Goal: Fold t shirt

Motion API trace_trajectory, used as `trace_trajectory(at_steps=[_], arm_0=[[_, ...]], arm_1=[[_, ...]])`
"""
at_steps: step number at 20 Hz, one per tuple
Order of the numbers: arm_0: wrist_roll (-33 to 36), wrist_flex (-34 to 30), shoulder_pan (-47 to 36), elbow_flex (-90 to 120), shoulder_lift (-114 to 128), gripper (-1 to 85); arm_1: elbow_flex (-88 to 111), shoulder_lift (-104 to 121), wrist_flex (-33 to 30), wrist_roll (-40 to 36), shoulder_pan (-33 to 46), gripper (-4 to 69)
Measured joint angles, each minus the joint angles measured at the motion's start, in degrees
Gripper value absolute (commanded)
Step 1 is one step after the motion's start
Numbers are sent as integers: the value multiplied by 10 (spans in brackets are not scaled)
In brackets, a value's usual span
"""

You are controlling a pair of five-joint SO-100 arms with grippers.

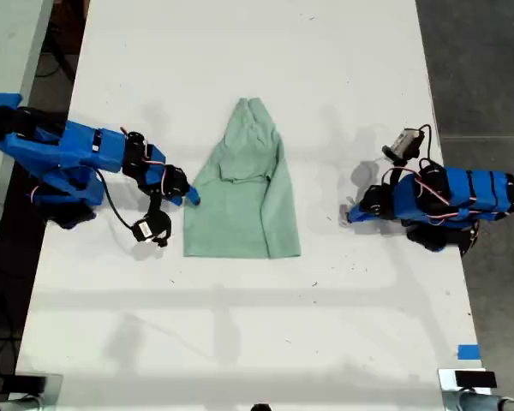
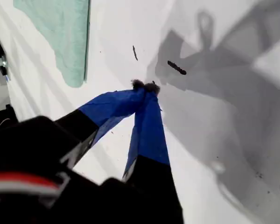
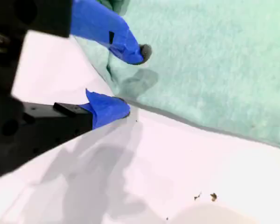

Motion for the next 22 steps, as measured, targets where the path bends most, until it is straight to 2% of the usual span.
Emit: trace_trajectory(at_steps=[4,5,6,11,14,17,19,22], arm_0=[[-25,22,14,-52,-73,181],[-33,35,20,-75,-100,150],[-40,47,24,-97,-127,-1],[-67,100,22,-181,-193,-2],[-77,202,22,-273,-208,-2],[-76,356,22,-468,-292,-2],[-54,396,22,-589,-333,-2],[-28,406,22,-720,-383,-2]], arm_1=[[0,0,0,0,0,-25],[0,0,0,0,0,-25],[0,0,0,0,0,-25],[0,0,0,0,0,-25],[0,0,0,0,0,-25],[0,0,0,0,0,-25],[0,0,0,0,0,-25],[0,0,0,0,0,-25]])
